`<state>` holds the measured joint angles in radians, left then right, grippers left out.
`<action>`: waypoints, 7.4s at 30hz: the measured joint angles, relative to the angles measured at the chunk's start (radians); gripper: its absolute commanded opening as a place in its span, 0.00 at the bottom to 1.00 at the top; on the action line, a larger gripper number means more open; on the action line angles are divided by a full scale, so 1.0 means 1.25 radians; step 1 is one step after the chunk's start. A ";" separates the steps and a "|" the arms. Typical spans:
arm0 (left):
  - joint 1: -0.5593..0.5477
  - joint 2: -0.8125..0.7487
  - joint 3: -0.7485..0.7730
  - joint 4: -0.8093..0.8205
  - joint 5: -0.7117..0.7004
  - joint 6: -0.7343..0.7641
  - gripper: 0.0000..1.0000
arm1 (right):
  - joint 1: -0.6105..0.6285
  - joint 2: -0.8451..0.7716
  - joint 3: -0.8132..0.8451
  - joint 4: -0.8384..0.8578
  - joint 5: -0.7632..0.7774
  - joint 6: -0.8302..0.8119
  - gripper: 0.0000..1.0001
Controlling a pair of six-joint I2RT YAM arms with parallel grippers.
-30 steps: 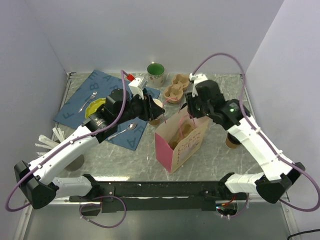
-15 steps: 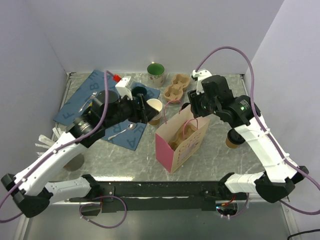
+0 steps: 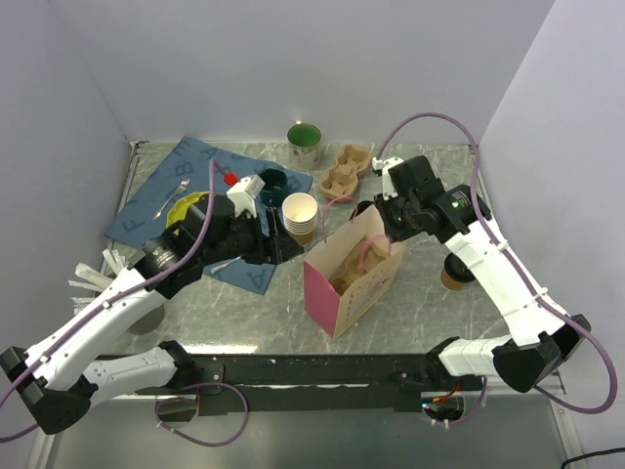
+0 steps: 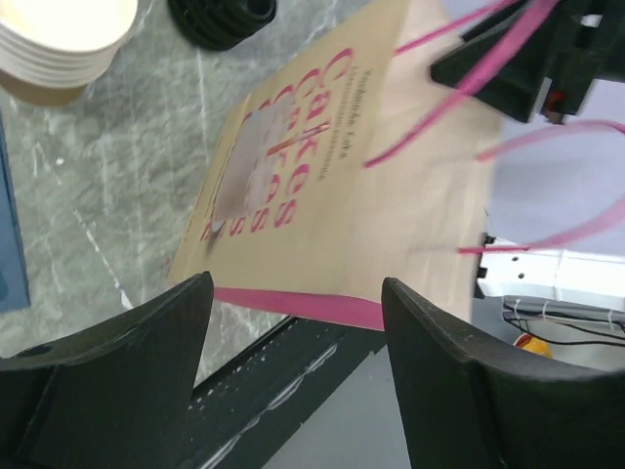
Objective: Pack the takeout coffee
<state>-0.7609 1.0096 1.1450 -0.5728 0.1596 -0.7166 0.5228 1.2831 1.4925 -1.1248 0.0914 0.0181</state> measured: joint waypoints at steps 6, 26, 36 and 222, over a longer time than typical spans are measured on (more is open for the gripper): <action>0.000 0.045 0.064 -0.080 -0.045 -0.011 0.77 | 0.000 0.000 0.006 -0.027 -0.020 0.078 0.09; -0.050 0.144 0.266 -0.291 -0.123 -0.132 0.70 | 0.000 -0.142 -0.087 -0.038 -0.001 0.395 0.00; -0.099 0.198 0.272 -0.345 -0.126 -0.189 0.65 | 0.000 -0.159 -0.112 -0.007 0.004 0.424 0.00; 0.039 0.105 -0.049 -0.042 0.087 -0.154 0.19 | 0.107 0.143 0.452 -0.180 0.063 0.481 0.00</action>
<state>-0.7120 1.1412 1.0832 -0.6247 0.2687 -0.9085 0.6571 1.4612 2.0575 -1.3499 0.1703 0.6193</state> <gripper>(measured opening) 0.111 0.008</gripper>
